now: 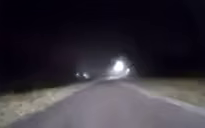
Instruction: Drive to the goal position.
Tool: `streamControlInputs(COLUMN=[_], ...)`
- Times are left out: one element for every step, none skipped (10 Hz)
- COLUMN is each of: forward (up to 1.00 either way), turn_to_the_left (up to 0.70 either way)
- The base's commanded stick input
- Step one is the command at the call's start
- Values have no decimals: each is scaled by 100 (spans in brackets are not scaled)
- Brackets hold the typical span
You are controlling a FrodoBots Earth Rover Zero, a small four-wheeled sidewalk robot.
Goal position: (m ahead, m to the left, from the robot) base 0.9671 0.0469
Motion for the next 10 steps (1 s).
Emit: streamControlInputs(forward=[99,99,99,99,99,99,99,99,99,99], turn_to_the_left=[0,0,0,0,0,0,0,0,0,0])
